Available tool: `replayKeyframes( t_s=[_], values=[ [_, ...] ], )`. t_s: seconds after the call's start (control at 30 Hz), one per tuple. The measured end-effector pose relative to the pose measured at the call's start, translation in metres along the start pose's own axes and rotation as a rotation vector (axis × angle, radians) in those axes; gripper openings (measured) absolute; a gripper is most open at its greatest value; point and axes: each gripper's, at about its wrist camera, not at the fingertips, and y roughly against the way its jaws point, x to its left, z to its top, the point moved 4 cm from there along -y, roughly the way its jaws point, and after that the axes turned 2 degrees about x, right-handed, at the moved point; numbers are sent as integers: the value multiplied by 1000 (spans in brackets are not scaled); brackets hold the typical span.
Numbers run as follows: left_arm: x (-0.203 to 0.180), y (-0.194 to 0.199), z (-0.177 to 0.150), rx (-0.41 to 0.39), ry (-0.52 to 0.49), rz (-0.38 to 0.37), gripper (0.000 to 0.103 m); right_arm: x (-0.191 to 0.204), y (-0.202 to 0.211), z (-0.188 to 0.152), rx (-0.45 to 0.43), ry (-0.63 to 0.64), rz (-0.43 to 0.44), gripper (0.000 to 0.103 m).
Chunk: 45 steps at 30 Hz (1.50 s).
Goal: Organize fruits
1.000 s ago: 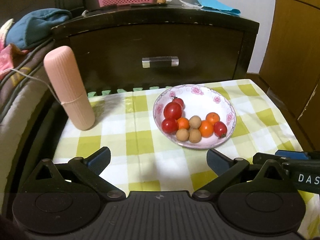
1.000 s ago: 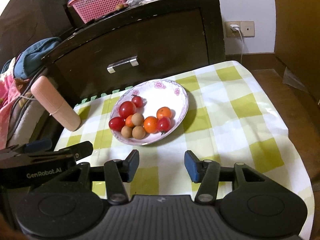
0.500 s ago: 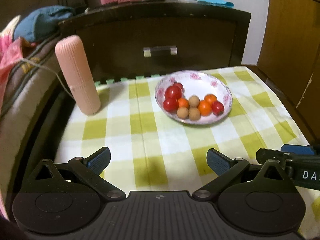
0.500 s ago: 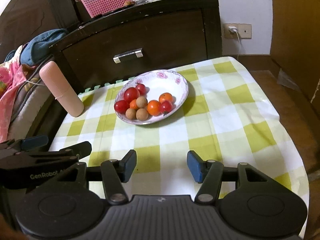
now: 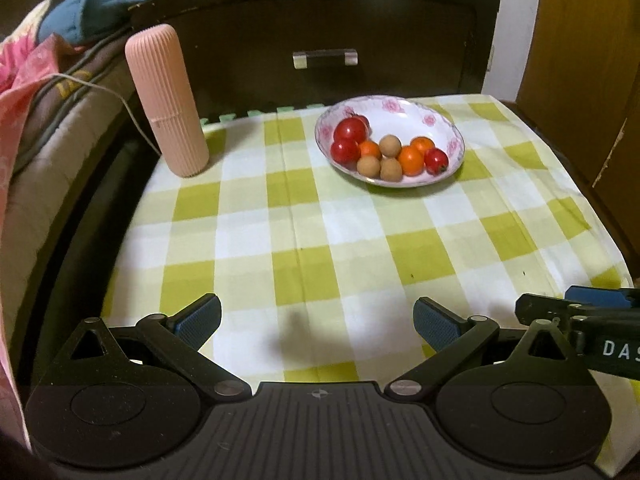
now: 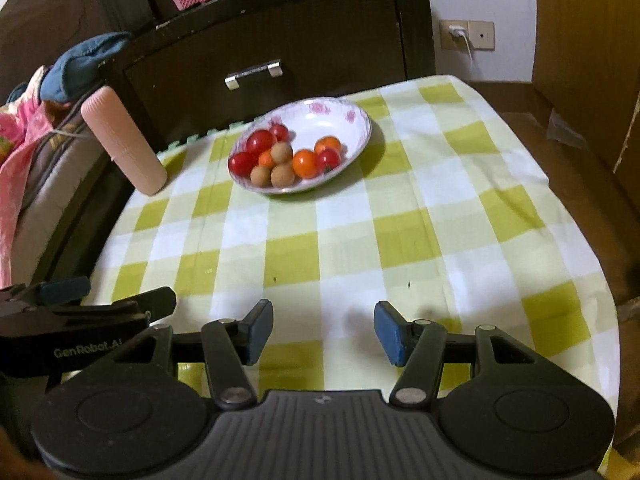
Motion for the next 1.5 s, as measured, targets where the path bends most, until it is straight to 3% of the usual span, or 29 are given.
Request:
replayKeyframes(
  t_s=[0.73,1.5],
  values=[
    [-8,4,-18,30,-24,-5,103,6,5,-26,41,-9,-2,54],
    [-8,3,-20,32,-28,6,103,4,2,-31,59,-2,-16,54]
  ],
)
